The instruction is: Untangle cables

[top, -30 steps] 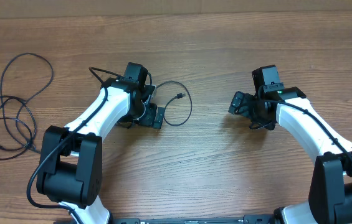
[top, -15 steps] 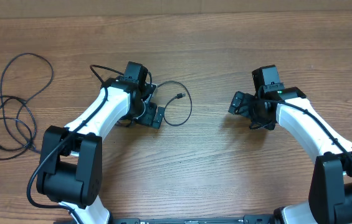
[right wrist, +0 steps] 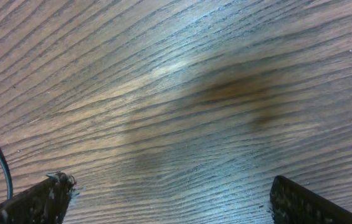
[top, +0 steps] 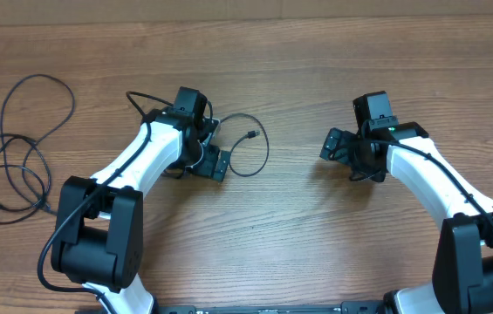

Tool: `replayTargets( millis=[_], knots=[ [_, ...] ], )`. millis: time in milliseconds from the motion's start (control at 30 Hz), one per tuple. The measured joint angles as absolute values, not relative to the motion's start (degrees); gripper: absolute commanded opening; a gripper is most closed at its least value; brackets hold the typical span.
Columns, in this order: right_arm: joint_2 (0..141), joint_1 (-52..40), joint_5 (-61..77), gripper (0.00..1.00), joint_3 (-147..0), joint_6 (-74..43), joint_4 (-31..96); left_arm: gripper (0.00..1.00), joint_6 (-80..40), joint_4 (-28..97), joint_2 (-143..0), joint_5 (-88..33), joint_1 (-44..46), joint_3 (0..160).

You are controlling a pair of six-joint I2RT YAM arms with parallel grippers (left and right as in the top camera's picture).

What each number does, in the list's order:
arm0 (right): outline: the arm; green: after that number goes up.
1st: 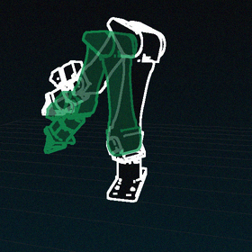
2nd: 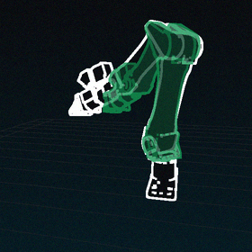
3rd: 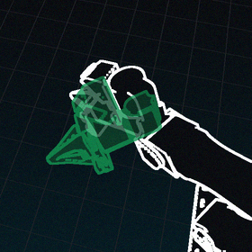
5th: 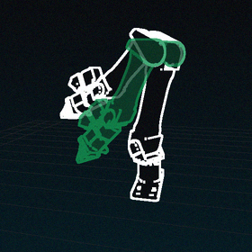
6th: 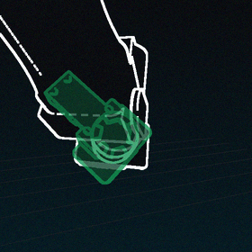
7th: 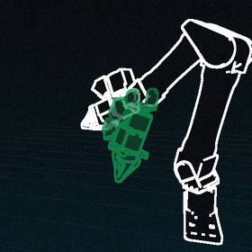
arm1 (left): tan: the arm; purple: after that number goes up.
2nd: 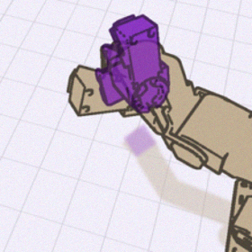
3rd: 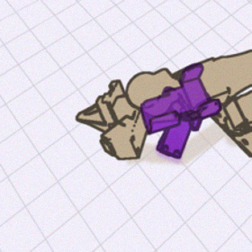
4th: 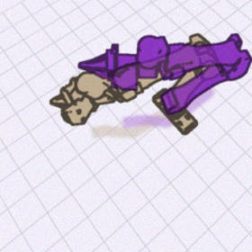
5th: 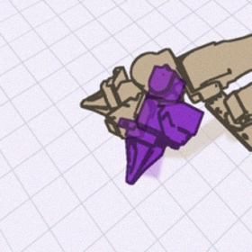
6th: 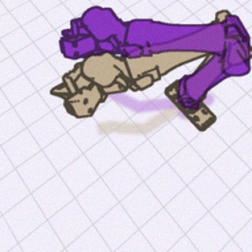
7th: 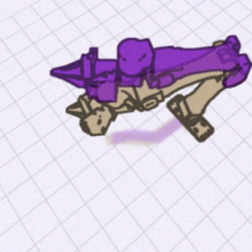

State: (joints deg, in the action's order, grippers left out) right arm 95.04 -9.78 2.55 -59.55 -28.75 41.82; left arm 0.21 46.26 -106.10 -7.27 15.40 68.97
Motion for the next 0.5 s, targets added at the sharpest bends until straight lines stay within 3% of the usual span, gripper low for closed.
replayTargets(
  millis=[500],
  knots=[
    [95.0,-9.8,2.6,1.0,-59.5,-28.7,41.8,1.0,0.0,49.1,-106.1,-7.3,15.4,68.9]
  ],
)
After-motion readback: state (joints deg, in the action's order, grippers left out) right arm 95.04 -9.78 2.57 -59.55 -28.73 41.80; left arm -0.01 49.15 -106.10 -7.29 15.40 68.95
